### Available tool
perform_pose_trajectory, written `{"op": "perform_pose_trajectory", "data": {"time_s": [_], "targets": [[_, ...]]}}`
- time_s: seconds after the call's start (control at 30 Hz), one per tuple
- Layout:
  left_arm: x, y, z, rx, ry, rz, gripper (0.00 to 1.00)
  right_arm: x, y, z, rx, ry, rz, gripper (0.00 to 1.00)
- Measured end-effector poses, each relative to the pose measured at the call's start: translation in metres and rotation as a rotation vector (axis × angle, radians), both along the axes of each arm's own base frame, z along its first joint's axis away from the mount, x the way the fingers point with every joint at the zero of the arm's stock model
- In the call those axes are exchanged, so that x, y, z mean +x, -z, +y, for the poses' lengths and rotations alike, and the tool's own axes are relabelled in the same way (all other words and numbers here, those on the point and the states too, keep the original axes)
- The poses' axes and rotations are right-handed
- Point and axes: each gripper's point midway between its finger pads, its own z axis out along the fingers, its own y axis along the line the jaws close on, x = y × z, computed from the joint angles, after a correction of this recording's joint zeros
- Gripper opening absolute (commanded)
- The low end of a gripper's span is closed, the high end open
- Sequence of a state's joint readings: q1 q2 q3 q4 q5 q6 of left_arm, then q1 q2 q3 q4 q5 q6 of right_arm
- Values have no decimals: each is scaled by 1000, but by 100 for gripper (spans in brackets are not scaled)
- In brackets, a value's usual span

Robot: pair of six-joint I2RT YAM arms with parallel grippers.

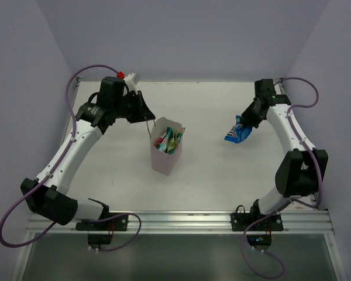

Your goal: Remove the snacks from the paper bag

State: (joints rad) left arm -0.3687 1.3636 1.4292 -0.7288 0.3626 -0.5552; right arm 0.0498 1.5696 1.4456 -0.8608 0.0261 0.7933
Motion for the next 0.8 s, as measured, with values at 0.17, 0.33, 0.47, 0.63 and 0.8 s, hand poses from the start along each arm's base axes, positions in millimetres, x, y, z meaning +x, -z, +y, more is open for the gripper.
{"op": "perform_pose_trajectory", "data": {"time_s": [0.17,0.33,0.47,0.63,0.8], "targets": [[0,-5,0,-5,-2,-11,0,-13,66,-29,-79,55,215,3],[1,-6,0,-8,-2,-17,0,-15,88,-63,-139,114,311,6],[1,-7,-1,-16,1,-18,0,-8,94,-82,-164,143,329,10],[0,-8,-2,-23,5,-16,0,-5,100,-95,-185,148,353,34],[1,-8,-1,-16,-3,-17,0,-1,96,-99,-210,131,344,65]]}}
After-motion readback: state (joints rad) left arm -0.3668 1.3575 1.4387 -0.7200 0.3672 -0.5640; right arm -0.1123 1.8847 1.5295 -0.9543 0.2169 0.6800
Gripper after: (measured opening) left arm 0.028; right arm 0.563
